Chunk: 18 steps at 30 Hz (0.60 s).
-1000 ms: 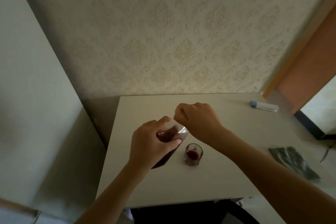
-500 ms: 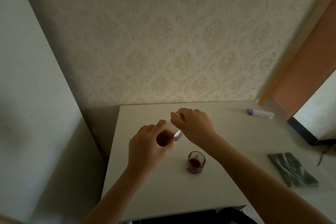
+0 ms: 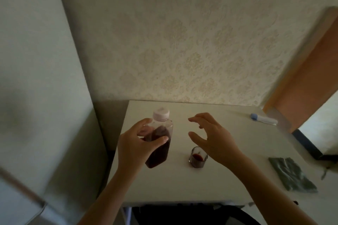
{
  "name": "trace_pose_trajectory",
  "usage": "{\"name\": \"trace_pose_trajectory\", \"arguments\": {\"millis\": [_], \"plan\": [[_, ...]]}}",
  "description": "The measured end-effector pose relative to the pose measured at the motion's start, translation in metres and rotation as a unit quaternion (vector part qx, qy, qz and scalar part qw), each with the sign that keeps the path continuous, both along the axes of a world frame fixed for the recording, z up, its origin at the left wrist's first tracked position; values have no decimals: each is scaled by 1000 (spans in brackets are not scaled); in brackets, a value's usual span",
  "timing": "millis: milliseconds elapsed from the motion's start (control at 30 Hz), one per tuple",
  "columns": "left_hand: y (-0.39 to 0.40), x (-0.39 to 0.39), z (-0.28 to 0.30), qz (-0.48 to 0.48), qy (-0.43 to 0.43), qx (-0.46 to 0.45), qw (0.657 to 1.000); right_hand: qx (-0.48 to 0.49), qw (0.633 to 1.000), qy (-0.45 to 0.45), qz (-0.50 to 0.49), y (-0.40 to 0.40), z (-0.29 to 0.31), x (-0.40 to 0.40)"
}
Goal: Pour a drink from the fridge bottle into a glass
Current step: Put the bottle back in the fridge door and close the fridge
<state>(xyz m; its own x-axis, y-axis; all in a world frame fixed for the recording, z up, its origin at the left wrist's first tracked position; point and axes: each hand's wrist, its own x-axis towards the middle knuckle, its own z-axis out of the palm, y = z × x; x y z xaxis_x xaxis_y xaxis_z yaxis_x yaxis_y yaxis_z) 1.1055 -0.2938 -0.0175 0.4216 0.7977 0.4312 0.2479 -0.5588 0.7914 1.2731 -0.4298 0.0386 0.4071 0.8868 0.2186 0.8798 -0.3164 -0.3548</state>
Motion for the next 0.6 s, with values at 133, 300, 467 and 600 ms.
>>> {"name": "trace_pose_trajectory", "arguments": {"millis": [133, 300, 467, 600], "plan": [[-26, -47, 5, 56, 11, -4, 998, -39, 997, -23, 70, -18, -4, -18], [-89, -118, 13, 149, 9, 18, 989, -54, 983, -6, 178, -44, -8, -58], [-153, -198, 7, 217, 37, 0, 975, -48, 964, 27, 260, -58, -24, -113], [-193, -271, 4, 312, 37, -43, 948, -57, 939, 44, 337, -59, -26, -175]]}}
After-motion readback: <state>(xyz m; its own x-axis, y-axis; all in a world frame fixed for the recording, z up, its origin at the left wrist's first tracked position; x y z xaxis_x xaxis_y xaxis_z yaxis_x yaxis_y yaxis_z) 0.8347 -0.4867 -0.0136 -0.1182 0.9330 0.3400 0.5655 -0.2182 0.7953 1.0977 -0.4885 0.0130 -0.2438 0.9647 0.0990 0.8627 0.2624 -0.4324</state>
